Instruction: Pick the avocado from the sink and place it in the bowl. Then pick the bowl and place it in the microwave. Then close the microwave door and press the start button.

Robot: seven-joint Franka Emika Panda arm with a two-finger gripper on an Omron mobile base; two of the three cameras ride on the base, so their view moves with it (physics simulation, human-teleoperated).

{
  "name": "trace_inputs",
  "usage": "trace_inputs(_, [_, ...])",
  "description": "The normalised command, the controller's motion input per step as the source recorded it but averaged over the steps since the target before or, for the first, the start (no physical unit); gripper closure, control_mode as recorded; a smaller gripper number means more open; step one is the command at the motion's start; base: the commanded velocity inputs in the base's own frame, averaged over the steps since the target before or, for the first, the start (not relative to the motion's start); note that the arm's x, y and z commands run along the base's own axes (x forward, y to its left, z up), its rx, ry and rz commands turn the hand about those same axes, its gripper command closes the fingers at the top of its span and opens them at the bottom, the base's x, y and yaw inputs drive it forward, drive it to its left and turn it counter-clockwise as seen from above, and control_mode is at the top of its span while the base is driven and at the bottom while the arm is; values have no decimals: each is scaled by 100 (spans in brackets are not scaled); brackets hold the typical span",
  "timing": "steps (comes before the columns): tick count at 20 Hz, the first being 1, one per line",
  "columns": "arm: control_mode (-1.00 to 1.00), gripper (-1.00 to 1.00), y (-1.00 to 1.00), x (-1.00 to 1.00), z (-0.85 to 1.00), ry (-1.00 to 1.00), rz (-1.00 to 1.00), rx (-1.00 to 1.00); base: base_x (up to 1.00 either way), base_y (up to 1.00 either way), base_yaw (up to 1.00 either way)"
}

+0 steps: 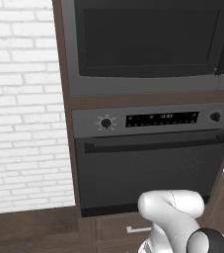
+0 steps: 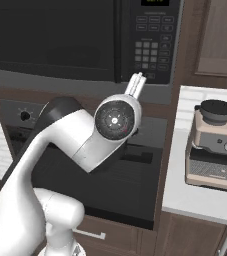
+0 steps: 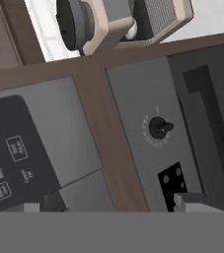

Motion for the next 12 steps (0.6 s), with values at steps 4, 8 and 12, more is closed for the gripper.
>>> trace_inputs(4, [-100,-100,-3,27,17,-18,5,3,0,0,0])
trace_inputs(8, [-100,-100,0,44,6,-4,3,1,0,0,0])
trace_inputs(12, [-100,-100,-5,37,0,-1,4,1,0,0,0])
